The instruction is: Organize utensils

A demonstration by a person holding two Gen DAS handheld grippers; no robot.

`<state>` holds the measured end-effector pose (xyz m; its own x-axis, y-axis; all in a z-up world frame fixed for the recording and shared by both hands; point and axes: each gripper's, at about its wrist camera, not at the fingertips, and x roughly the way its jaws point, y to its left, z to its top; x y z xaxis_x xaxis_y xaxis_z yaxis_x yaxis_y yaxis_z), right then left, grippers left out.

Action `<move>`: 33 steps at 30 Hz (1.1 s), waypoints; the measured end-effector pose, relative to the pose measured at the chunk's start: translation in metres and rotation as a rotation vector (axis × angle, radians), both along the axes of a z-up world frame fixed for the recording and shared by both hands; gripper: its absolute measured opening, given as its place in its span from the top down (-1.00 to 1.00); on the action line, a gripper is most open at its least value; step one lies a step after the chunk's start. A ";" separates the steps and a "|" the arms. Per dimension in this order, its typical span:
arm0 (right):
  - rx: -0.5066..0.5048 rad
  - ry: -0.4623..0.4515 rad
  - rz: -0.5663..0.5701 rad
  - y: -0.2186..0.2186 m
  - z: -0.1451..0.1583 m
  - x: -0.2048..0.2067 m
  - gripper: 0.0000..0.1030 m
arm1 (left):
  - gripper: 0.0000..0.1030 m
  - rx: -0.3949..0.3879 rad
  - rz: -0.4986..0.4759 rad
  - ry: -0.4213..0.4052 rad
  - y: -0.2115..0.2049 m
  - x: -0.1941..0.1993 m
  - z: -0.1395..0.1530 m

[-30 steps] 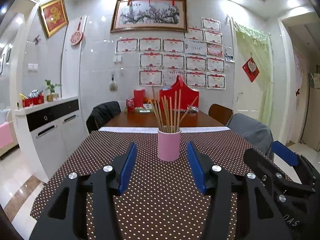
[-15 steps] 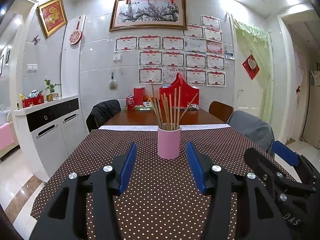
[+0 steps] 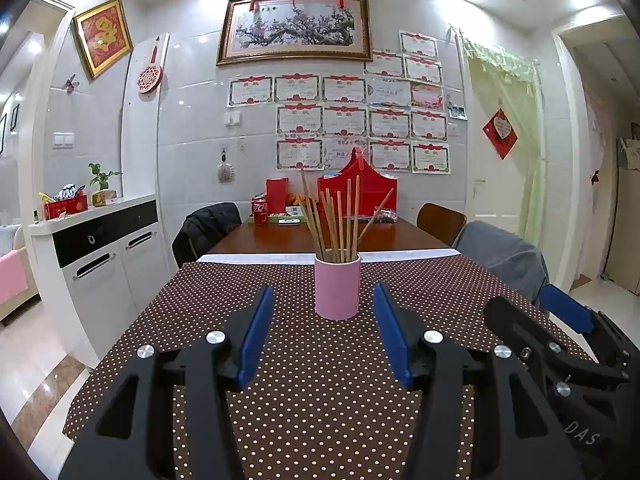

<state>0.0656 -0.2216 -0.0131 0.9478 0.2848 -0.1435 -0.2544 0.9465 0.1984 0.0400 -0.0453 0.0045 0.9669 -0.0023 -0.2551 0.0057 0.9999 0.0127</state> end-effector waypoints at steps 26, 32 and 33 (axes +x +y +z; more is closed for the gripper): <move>0.002 0.036 0.002 0.002 -0.008 0.000 -0.72 | -0.10 0.012 0.010 0.013 0.001 0.002 -0.006; -0.007 0.043 -0.002 0.004 -0.008 0.002 -0.72 | -0.10 0.008 0.008 0.026 0.002 0.005 -0.007; -0.008 0.045 -0.003 0.004 -0.008 0.002 -0.72 | -0.10 0.009 0.009 0.027 0.003 0.005 -0.007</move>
<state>0.0678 -0.2171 -0.0215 0.9410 0.2809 -0.1886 -0.2427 0.9488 0.2022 0.0454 -0.0428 -0.0030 0.9596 0.0092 -0.2813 -0.0032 0.9998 0.0221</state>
